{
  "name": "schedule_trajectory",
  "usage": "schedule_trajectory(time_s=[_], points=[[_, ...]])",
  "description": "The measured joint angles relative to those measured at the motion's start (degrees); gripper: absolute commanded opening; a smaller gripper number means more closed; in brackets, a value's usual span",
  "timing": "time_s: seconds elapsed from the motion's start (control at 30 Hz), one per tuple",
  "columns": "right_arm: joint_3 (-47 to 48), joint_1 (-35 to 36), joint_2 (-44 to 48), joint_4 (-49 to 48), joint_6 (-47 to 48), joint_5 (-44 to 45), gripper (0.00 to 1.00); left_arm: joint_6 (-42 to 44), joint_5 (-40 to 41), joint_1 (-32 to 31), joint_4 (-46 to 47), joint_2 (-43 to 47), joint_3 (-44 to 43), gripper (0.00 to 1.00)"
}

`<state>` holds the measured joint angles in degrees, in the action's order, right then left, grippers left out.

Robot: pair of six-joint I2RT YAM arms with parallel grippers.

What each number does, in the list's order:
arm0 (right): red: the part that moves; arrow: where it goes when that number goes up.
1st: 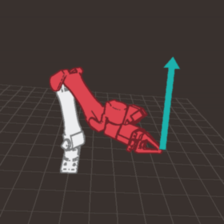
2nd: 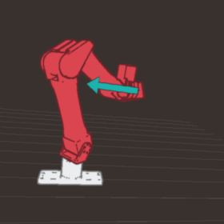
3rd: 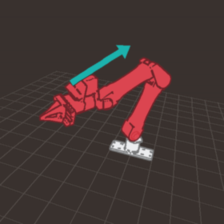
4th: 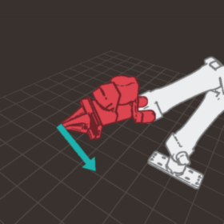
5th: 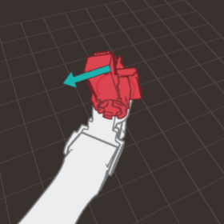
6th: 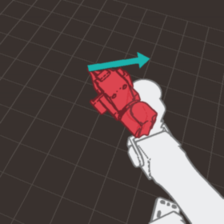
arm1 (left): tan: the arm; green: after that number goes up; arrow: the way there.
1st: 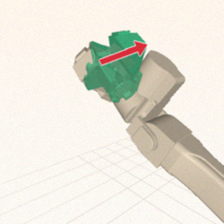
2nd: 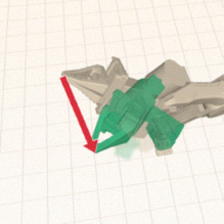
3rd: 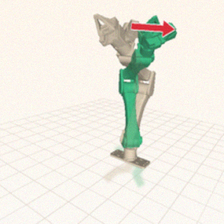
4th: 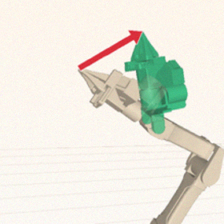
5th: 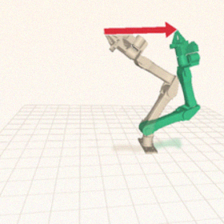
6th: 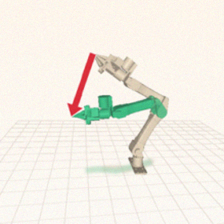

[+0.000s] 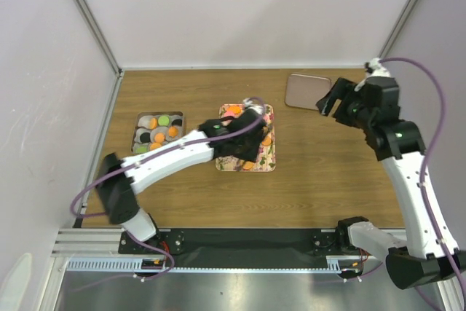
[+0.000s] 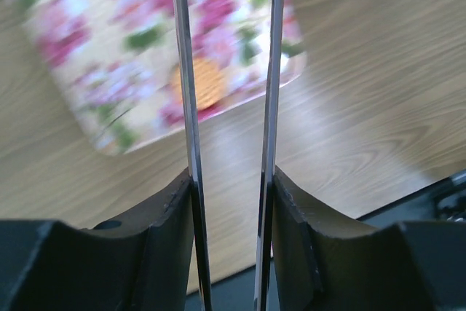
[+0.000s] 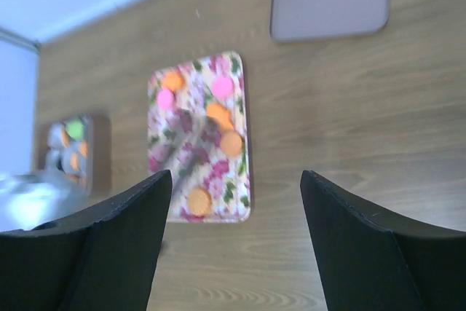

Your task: Pack the cookies

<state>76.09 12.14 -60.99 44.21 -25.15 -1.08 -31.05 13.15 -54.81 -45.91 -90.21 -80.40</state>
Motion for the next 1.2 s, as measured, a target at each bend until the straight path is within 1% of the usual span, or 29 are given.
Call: schedule_trajectory(time_s=[0.07, 0.17, 0.3, 0.4, 0.63, 0.73, 0.9, 1.07, 1.2], points=[[4.00, -1.42, 1.18, 2.21, -0.72, 0.74, 0.79, 0.02, -0.04, -2.45, 2.01, -5.77, -4.00, 0.46], [8.07, -1.66, 3.02, 4.04, -1.66, 1.40, 0.79, 0.20, -0.04, -5.44, 4.42, -14.58, -11.76, 0.47], [9.29, -1.66, 5.95, 5.92, -3.02, 1.66, 0.79, 1.11, -0.24, -8.48, 7.76, -24.26, -20.15, 0.47], [9.16, -1.73, 7.15, 7.15, -3.96, 1.70, 0.79, 1.81, -0.55, -10.14, 10.60, -29.68, -23.43, 0.49], [7.56, -1.75, 8.09, 8.55, -5.49, 1.95, 0.78, 3.10, -1.90, -12.15, 15.34, -40.81, -29.27, 0.48], [7.04, -1.77, 8.24, 8.76, -5.81, 2.25, 0.78, 3.15, -1.88, -12.33, 16.02, -43.78, -30.40, 0.49], [6.49, -1.77, 8.57, 8.76, -5.95, 2.45, 0.78, 3.06, -1.68, -12.46, 16.44, -45.31, -30.84, 0.56], [6.14, -1.77, 8.61, 8.79, -5.95, 2.91, 0.78, 3.04, -1.44, -12.59, 17.59, -45.55, -31.10, 0.67], [6.08, -1.77, 8.70, 8.76, -5.99, 3.23, 0.78, 3.06, -1.36, -12.79, 18.36, -45.55, -31.10, 0.74]])
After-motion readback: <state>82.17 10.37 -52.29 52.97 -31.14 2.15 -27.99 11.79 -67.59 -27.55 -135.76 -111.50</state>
